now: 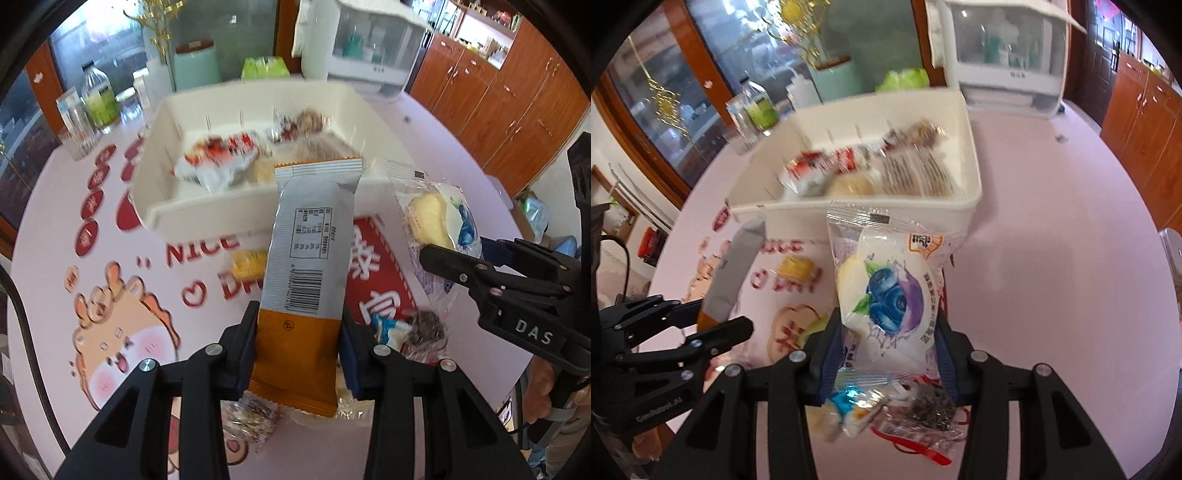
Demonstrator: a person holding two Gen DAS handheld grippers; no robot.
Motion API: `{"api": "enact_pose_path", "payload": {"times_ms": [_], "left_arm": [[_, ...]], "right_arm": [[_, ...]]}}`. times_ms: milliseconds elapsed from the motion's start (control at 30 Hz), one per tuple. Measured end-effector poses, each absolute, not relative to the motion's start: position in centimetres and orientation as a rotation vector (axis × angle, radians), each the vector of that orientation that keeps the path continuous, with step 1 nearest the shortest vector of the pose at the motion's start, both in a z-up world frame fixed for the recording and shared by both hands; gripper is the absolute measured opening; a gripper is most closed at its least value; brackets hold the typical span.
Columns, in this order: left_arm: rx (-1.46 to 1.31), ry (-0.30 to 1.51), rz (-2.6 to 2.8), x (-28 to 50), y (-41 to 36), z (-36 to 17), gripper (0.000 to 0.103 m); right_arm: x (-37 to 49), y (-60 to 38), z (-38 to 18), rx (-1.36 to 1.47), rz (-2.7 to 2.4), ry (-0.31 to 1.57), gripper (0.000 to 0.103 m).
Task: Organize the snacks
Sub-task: 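Carry both snacks over the white tray and release them inside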
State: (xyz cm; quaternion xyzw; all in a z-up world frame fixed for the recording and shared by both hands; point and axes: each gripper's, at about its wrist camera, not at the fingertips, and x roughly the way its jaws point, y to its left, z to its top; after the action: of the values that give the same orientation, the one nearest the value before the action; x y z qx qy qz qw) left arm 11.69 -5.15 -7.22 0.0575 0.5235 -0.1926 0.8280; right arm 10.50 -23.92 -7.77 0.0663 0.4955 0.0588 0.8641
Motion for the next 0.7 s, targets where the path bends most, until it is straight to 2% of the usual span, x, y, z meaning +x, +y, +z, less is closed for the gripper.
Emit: {"api": "enact_pose_path", "payload": {"times_ms": [700], "left_arm": [[0.187,0.734,-0.282,20.9,-2.0,11.5,0.038]], "right_arm": [[18.0,-23.5,11.2,0.086,0.139,0.725,0.046]]}}
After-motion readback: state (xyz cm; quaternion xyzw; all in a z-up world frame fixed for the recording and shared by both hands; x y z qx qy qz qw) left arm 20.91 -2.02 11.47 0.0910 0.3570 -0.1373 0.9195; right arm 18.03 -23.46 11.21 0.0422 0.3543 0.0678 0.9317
